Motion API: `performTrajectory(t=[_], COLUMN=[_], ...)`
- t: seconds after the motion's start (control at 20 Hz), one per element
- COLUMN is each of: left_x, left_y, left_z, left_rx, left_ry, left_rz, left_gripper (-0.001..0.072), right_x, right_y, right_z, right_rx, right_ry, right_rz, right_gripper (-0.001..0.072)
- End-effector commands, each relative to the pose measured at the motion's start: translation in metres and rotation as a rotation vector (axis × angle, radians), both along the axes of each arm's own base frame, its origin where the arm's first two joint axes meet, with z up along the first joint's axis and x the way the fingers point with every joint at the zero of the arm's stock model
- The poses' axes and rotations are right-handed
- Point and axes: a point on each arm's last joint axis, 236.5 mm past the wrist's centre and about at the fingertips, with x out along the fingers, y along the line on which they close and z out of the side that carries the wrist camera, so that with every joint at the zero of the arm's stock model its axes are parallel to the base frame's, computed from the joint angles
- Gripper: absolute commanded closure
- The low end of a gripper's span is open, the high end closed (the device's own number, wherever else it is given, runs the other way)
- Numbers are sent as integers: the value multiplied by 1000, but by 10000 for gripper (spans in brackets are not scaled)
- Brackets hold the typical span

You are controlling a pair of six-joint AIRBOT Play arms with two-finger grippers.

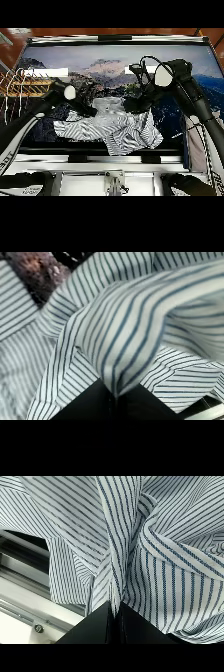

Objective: Fold the shirts.

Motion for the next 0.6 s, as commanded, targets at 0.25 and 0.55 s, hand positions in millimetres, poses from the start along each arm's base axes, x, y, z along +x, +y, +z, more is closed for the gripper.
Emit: performTrajectory(t=[0.25,0.55], left_x=[-32,-70], left_y=[-10,-14], left_z=[221,210], left_rx=[-373,-367], left_ry=[-346,-226], left_rz=[-55,-132], left_gripper=[657,657], right_x=[36,60], right_y=[-34,-22], right_z=[82,120], right_rx=[-100,-262], right_ry=[-275,-567], right_rz=[-39,-65], right_gripper=[631,631])
